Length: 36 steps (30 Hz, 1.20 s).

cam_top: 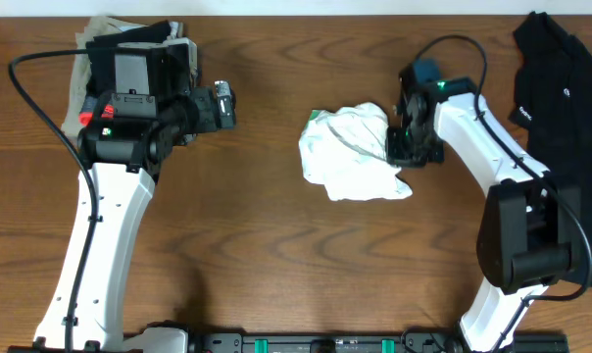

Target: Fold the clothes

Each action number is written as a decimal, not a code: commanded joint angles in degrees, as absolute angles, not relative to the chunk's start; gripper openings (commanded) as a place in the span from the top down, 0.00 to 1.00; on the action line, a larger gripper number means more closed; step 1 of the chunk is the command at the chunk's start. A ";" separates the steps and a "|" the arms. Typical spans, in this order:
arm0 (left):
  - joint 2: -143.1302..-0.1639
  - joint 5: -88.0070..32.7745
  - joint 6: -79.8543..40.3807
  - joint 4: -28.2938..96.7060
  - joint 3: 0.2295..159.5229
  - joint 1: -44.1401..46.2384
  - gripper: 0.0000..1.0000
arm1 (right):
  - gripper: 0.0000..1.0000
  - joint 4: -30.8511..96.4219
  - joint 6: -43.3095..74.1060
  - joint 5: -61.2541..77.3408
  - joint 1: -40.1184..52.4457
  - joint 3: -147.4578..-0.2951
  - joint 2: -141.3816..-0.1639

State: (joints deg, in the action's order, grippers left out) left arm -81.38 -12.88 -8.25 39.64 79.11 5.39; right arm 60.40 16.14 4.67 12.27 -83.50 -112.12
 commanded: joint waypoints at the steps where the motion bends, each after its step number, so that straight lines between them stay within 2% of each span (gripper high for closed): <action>1: -82.00 -12.27 -7.11 39.66 79.33 5.15 0.02 | 0.96 60.10 17.06 2.98 10.44 -82.76 -111.79; 4: -82.00 -12.27 -7.11 39.75 79.31 5.15 0.02 | 0.99 60.93 16.12 3.03 9.08 -83.96 -111.77; 6: -82.00 -12.27 -7.11 39.86 79.31 5.15 0.02 | 0.96 61.98 14.76 3.27 8.56 -85.67 -111.74; 7: -82.00 -12.27 -7.11 39.88 79.31 5.15 0.02 | 0.93 62.92 13.69 3.27 8.36 -87.13 -111.63; 13: -82.00 -12.27 -7.11 39.86 79.24 5.15 0.02 | 0.55 68.69 6.87 5.43 8.67 -99.18 -111.26; 15: -82.00 -12.27 -7.09 39.86 79.15 5.15 0.02 | 0.50 68.51 5.15 7.46 9.23 -101.62 -111.26; 17: -82.00 -12.27 -7.09 39.83 79.02 5.15 0.02 | 0.50 66.39 3.57 10.50 10.33 -102.59 -111.26; 21: -82.06 -12.27 -7.09 39.83 78.98 5.15 0.02 | 0.55 62.24 2.90 15.11 13.56 -102.02 -112.22; 32: -83.13 -12.10 -6.04 39.88 78.98 5.15 0.02 | 0.53 60.45 1.37 17.89 21.80 -101.95 -119.26; 34: -83.22 -12.10 -6.04 39.88 78.98 5.15 0.02 | 0.57 60.40 1.37 18.31 22.33 -101.95 -120.07; 36: -83.26 -12.10 -6.04 39.86 78.98 5.15 0.02 | 0.69 60.51 1.37 18.31 22.44 -101.93 -120.51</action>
